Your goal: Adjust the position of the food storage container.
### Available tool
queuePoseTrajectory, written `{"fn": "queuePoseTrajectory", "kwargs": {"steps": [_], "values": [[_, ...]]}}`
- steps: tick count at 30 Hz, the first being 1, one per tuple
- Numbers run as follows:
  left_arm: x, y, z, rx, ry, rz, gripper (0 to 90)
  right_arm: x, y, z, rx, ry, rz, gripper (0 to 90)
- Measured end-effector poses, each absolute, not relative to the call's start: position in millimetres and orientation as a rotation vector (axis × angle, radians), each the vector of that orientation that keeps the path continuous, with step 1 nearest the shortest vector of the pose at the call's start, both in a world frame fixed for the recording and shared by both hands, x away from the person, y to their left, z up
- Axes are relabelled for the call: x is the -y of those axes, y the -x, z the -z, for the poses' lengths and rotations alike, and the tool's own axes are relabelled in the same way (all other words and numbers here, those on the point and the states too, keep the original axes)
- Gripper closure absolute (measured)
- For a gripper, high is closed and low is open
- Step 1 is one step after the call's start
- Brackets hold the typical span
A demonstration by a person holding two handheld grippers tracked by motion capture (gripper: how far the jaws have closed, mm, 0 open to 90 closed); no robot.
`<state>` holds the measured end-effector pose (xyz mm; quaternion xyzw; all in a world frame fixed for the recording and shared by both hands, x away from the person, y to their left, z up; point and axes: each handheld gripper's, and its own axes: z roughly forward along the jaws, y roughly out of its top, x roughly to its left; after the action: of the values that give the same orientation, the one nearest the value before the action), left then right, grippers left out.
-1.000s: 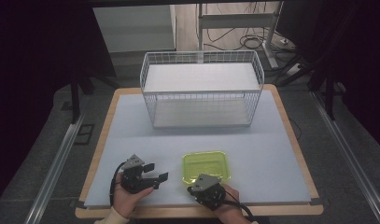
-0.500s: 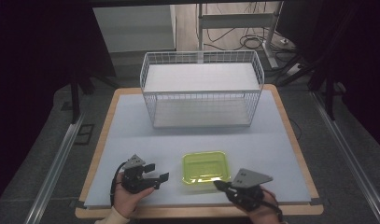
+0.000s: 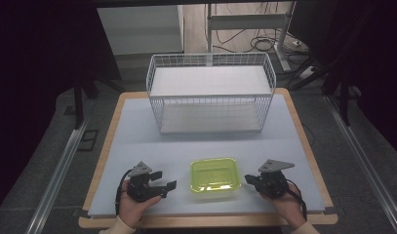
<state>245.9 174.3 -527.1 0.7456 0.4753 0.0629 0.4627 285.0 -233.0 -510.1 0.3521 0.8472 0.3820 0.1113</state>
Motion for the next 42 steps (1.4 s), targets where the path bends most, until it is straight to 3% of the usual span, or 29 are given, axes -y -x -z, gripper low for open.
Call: {"fn": "queuePoseTrajectory", "kwargs": {"steps": [29, 39, 42], "values": [[-174.5, -246.1, 527.8, -1.165, -1.837, -0.150, 24.1, 203.4, -276.3, 518.9, -2.585, -0.944, -1.111, 90.0], [-176.7, -246.4, 526.5, -1.177, -1.824, -0.123, 24.1, 231.0, -278.4, 504.0, -2.503, -1.015, -1.189, 89.8], [-177.9, -245.9, 523.1, -1.180, -1.811, -0.103, 24.4, 241.3, -277.2, 496.9, -2.491, -1.025, -1.248, 84.5]]}}
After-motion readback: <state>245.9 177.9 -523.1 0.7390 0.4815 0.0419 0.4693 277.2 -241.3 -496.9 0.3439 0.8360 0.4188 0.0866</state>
